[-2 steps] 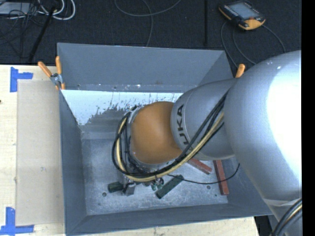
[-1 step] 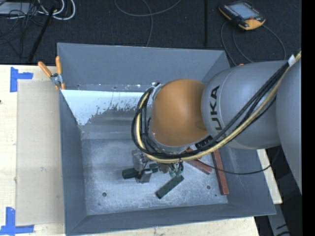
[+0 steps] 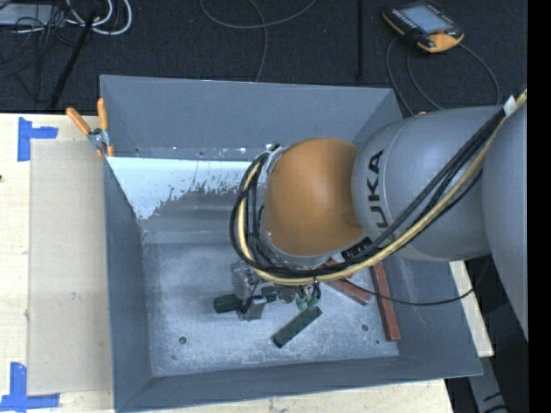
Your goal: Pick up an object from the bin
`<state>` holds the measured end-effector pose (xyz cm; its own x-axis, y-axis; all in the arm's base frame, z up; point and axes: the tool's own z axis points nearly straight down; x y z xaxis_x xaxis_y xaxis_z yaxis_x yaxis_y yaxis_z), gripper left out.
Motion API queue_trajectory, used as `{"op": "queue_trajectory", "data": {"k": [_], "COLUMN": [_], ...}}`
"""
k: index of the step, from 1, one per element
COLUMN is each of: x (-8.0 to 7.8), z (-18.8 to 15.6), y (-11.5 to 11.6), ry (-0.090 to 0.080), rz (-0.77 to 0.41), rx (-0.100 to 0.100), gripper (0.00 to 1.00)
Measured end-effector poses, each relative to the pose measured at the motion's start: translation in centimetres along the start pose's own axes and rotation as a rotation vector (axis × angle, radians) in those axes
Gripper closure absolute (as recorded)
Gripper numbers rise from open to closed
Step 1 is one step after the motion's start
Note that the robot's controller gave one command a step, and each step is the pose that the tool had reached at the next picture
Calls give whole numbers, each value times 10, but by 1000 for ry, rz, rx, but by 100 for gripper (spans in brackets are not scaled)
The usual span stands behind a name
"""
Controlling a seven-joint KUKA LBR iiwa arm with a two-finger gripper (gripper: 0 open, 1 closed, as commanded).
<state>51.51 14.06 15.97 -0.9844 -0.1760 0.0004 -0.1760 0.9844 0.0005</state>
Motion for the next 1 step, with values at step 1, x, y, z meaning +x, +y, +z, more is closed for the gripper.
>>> {"op": "queue_trajectory", "data": {"k": [1], "x": [-9], "z": [-53], "y": [3], "ry": [5], "rz": [-5], "rx": [1], "gripper": [100]}}
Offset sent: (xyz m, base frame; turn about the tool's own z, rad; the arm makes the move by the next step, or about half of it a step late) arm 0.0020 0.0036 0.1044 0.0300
